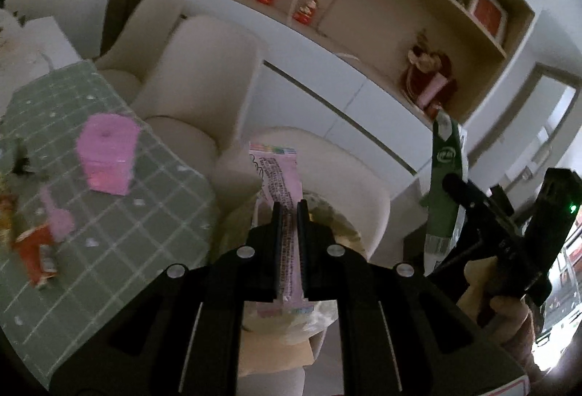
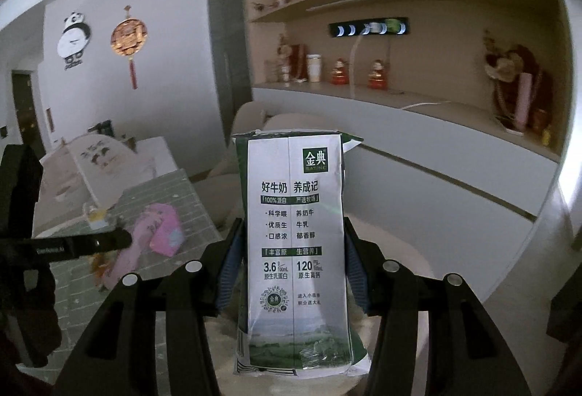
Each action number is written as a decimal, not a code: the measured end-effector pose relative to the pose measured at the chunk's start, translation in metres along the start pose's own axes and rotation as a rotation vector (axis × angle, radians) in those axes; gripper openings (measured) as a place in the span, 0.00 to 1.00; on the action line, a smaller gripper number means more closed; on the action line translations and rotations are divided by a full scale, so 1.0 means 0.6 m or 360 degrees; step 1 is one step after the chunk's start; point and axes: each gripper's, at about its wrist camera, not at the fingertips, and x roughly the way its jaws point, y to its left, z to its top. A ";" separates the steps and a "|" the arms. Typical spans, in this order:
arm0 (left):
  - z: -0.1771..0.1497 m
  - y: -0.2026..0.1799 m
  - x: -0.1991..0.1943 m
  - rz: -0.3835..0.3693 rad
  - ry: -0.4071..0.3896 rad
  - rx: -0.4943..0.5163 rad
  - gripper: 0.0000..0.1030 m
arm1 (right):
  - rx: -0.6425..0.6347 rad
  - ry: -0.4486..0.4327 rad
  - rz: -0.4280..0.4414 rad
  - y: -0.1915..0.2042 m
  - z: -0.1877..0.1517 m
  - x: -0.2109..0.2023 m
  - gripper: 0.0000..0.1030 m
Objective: Collect trash
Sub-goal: 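Carry the pink strip and milk carton to the trash bin and release both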
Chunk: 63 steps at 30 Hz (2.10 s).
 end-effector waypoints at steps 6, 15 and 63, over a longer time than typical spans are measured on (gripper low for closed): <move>-0.007 -0.045 0.091 -0.0039 0.0137 0.0026 0.06 | 0.0086 0.0009 -0.0034 -0.076 -0.014 -0.003 0.47; -0.006 -0.078 0.189 -0.0015 0.0247 0.0091 0.06 | 0.0140 0.0069 -0.0024 -0.103 -0.032 0.027 0.47; -0.102 0.201 -0.063 0.0503 0.0116 -0.0364 0.32 | 0.0118 0.0819 0.0106 0.048 -0.195 0.321 0.47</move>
